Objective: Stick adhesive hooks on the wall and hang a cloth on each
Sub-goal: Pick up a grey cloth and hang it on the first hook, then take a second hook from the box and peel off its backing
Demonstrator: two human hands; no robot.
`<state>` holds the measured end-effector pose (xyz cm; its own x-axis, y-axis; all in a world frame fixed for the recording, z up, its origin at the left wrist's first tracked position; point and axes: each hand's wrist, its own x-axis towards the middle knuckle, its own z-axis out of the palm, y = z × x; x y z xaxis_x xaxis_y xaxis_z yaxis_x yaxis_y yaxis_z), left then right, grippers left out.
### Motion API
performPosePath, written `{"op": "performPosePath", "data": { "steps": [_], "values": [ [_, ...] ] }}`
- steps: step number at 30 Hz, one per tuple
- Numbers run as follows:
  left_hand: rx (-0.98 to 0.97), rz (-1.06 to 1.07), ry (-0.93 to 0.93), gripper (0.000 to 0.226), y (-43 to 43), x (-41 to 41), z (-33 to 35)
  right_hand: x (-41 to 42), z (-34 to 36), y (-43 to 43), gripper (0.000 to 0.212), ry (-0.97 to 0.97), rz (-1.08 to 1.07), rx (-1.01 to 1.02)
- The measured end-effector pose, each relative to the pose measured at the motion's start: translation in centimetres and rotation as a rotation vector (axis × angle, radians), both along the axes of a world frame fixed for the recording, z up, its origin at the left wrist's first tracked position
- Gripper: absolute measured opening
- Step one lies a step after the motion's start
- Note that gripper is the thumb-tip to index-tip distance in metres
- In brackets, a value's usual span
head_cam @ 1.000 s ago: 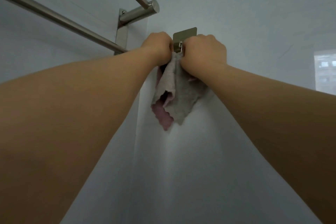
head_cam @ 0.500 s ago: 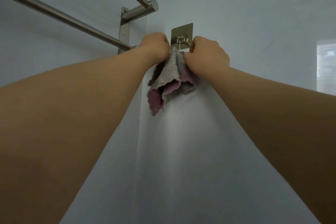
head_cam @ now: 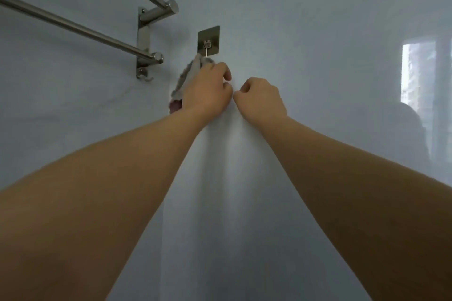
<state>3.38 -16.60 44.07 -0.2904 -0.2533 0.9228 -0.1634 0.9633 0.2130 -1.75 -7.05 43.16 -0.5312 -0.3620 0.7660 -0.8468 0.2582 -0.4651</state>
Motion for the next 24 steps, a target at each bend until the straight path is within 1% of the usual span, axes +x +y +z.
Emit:
{"op": "performPosePath", "data": {
  "steps": [3, 8, 12, 15, 24],
  "values": [
    [0.1, -0.044, -0.075, 0.021, 2.9, -0.9, -4.3, -0.1, -3.9, 2.4, 0.022, -0.082, 0.002, 0.042],
    [0.32, -0.162, -0.251, 0.019, 6.7, -1.9, -11.4, -1.1, -10.8, 6.4, 0.022, -0.209, -0.041, 0.144],
    [0.407, -0.234, -0.382, 0.023, 8.9, -2.4, -16.4, -1.9, -15.7, 9.0, 0.02, -0.285, -0.084, 0.201],
    [0.477, -0.278, -0.448, 0.023, 10.4, -2.6, -20.1, -2.0, -19.6, 10.8, 0.019, -0.356, -0.102, 0.269],
    [0.674, -0.392, -0.699, 0.023, 16.0, -2.9, -33.3, -1.0, -32.6, 16.5, 0.019, -0.619, -0.15, 0.4]
  ]
}}
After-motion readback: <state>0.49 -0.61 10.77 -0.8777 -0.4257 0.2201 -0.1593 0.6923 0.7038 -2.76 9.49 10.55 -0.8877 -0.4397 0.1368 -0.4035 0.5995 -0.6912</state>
